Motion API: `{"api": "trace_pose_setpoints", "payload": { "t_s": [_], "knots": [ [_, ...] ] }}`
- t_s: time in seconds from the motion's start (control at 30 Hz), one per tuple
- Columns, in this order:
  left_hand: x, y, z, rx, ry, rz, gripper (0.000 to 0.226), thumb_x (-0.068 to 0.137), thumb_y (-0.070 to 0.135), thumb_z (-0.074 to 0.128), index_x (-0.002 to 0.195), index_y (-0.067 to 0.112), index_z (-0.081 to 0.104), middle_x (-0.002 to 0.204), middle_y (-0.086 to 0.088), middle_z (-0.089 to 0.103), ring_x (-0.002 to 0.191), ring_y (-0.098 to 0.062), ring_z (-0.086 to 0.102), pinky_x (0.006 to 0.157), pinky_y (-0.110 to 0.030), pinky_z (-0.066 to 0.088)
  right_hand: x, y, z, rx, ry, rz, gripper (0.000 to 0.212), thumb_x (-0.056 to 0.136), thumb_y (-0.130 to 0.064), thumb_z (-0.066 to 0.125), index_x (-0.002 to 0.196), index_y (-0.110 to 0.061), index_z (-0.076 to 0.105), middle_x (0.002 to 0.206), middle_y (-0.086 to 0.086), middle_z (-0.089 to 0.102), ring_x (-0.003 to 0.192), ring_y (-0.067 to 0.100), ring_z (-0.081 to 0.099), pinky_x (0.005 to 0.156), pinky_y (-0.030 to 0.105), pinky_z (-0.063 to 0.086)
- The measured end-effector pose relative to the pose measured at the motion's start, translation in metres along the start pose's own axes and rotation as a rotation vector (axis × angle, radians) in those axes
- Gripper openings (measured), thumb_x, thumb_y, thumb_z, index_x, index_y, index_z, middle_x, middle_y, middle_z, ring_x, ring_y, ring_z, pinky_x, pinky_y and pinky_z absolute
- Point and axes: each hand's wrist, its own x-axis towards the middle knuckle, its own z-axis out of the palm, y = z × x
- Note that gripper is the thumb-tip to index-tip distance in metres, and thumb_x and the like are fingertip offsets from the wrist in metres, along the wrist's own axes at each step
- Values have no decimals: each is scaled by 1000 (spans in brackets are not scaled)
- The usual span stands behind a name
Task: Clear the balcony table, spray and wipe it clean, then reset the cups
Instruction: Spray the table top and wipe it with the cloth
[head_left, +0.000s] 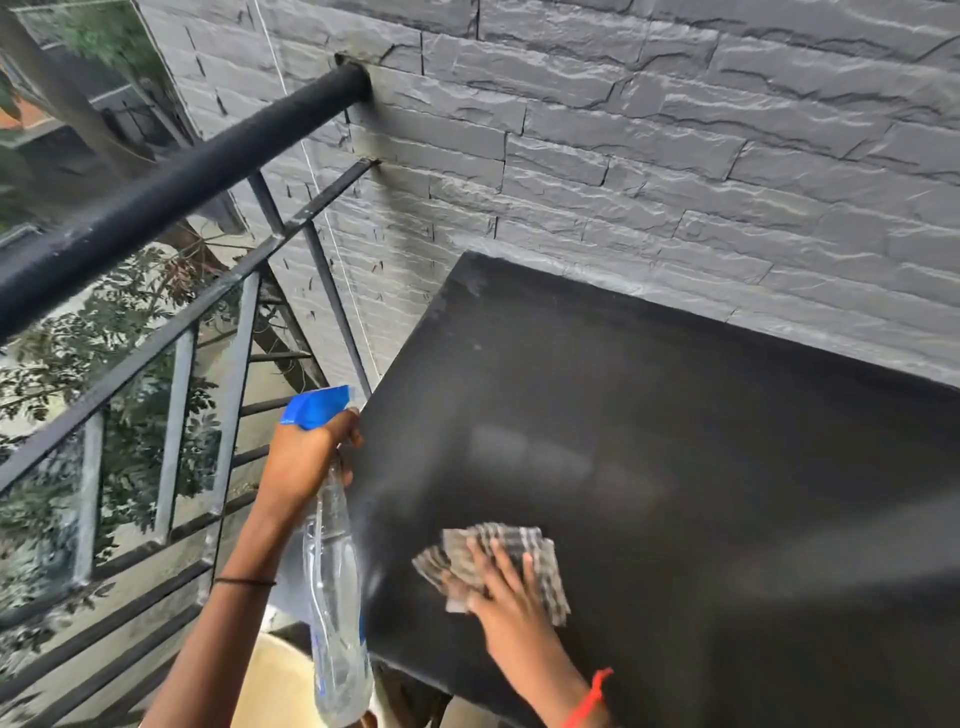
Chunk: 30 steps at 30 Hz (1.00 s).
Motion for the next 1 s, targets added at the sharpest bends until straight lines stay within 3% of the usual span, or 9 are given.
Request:
{"api": "trace_pose_setpoints", "payload": {
  "t_s": [0.1, 0.2, 0.4, 0.47, 0.57, 0.77, 0.87, 0.93, 1.0],
  "knots": [
    [-13, -5, -14, 4, -1, 19, 17, 84, 11, 59, 67, 8, 55, 74, -20, 59, 33, -20, 45, 39, -23, 37, -36, 37, -3, -12, 60, 158, 81, 58, -14, 37, 132, -47, 39, 159, -8, 1, 147, 19, 3, 110, 41, 11],
    [-27, -8, -27, 14, 7, 45, 22, 90, 5, 55, 68, 8, 55, 72, -18, 58, 39, -23, 44, 34, -23, 38, -22, 65, -25, 54, 57, 312, 96, 62, -1, 40, 143, -49, 20, 155, -6, 15, 138, 32, 33, 109, 47, 23],
    [-53, -14, -42, -8, 20, 47, 22, 90, 6, 56, 68, 8, 56, 65, -12, 59, 44, -19, 48, 36, -20, 39, 48, -1, -62, 81, -55, 341, 70, 86, 2, 39, 145, -35, 30, 159, 6, 7, 145, 33, 8, 113, 57, 5],
    [-58, -14, -45, -21, 21, 49, 22, 90, 6, 56, 68, 8, 56, 65, -11, 58, 47, -22, 47, 37, -21, 40, 50, -36, -47, 49, -22, 228, 62, 78, -1, 44, 133, -29, 52, 152, 12, 31, 137, 42, 30, 105, 67, 24],
    [-62, -9, -47, -44, 20, 52, 22, 91, 6, 55, 69, 9, 55, 65, -12, 57, 41, -17, 47, 35, -19, 38, 26, -78, -15, 7, -34, 143, 56, 64, -5, 61, 112, -32, 68, 139, 7, 51, 123, 35, 52, 85, 58, 50],
    [-64, -4, -59, -83, 32, 34, 22, 92, 4, 53, 71, 9, 55, 67, -12, 55, 30, -9, 44, 32, -17, 35, -58, -70, 17, -145, 45, 60, 80, 61, -8, 49, 131, -46, 45, 150, -1, 34, 141, 29, 18, 112, 47, 7],
    [-64, -11, -74, -38, 64, 29, 20, 91, 4, 54, 72, 6, 53, 69, -10, 57, 28, -11, 43, 33, -16, 35, -43, -44, 9, -100, 12, 186, 89, 46, -6, 74, 124, -42, 56, 142, 2, 48, 129, 31, 47, 105, 50, 35],
    [-64, -17, -83, -25, 75, 23, 19, 91, 4, 53, 72, 5, 54, 70, -10, 58, 28, -11, 43, 33, -16, 35, -13, -43, -7, -66, -24, 264, 69, 56, -4, 57, 116, -39, 65, 133, 4, 57, 117, 32, 58, 95, 53, 43],
    [-65, -24, -94, -7, 90, 13, 18, 90, 3, 53, 73, 4, 55, 70, -10, 58, 29, -11, 44, 34, -16, 36, 22, -52, -26, 5, -49, 256, 69, 67, -6, 32, 122, -34, 62, 142, 9, 47, 127, 37, 47, 103, 60, 33]
  ]
}}
